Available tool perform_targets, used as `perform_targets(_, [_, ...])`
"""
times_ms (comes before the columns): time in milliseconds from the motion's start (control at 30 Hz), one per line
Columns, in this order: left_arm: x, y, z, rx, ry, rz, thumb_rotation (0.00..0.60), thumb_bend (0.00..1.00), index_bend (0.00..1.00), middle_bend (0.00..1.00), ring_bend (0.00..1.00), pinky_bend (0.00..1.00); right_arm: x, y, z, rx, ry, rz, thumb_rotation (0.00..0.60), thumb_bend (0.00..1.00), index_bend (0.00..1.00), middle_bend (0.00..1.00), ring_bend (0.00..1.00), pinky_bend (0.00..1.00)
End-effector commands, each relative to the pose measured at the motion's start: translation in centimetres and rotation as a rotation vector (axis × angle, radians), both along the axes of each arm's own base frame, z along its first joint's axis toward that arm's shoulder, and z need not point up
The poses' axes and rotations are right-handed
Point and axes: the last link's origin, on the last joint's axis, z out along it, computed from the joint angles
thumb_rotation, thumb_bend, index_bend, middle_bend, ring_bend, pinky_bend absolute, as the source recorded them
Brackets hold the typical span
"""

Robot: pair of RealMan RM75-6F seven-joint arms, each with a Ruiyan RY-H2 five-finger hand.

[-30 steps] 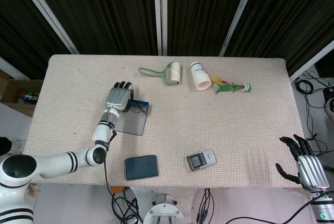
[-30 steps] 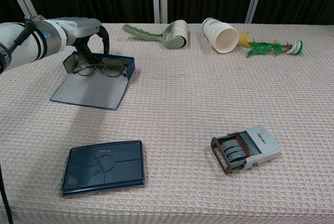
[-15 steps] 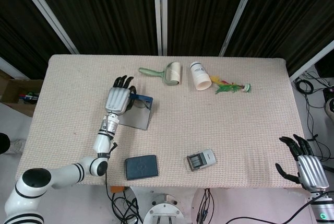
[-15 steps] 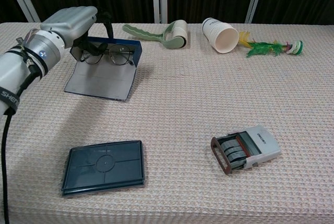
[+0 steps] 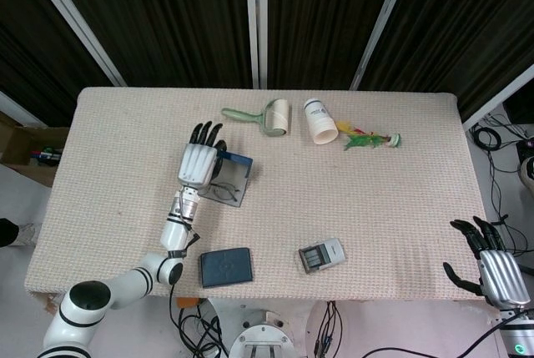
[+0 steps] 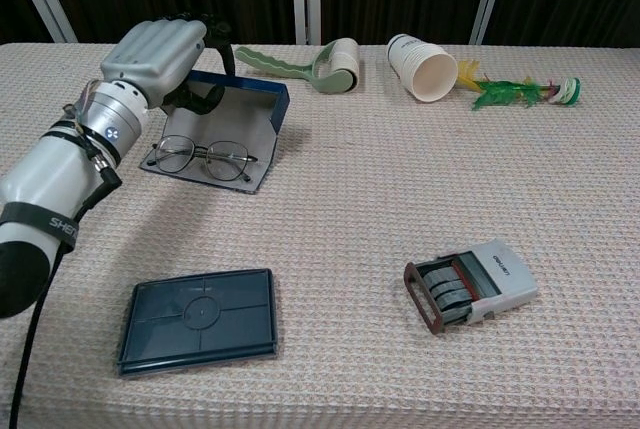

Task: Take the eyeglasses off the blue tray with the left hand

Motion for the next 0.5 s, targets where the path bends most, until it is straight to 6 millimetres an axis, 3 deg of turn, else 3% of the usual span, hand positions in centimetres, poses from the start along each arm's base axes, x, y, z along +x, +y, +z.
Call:
perform_targets(33, [0.4, 0.8, 0.0, -0.058, -0.007, 0.016, 0.600, 0.48, 0.43, 0.12, 0.06, 0.10, 0.0, 0.0, 0.0, 0.000, 0.000, -0.001, 0.600, 0.24, 0.18, 0.18, 0.00, 0.10])
perform_targets(100, [0.5, 1.2, 0.2, -0.106, -0.008, 0.051, 0.600, 0.46, 0.34, 0.11, 0.06, 0.10, 0.0, -0.1, 0.0, 0.000, -0.001, 0.000, 0.600, 0.25, 0.18, 0.18, 0.00, 0.10])
perform_targets(167, [0.6, 1.3, 0.7, -0.129, -0.015, 0.071, 0.600, 0.42, 0.19, 0.09, 0.06, 0.10, 0.0, -0.1, 0.0, 0.000, -0.001, 0.002, 0.600, 0.24, 0.18, 0.18, 0.00, 0.10])
perform_targets(233, [0.6, 1.2, 1.6, -0.136, -0.030, 0.086, 0.600, 0.38, 0.13, 0.09, 0.06, 0.11, 0.0, -0.1, 0.0, 0.000, -0.002, 0.003, 0.600, 0.24, 0.18, 0.18, 0.00, 0.10])
perform_targets(400, [0.0, 0.1, 3.5, -0.155, -0.041, 0.099, 0.600, 0.36, 0.13, 0.09, 0.06, 0.11, 0.1, -0.3, -0.1, 0.005, -0.002, 0.009, 0.600, 0.24, 0.18, 0.18, 0.00, 0.10])
perform_targets(500, [-0.6, -1.6, 4.4, -0.188, -0.008, 0.085, 0.600, 0.36, 0.23, 0.09, 0.06, 0.11, 0.2, -0.5, -0.2, 0.010, -0.004, 0.019, 0.600, 0.24, 0.18, 0.18, 0.00, 0.10])
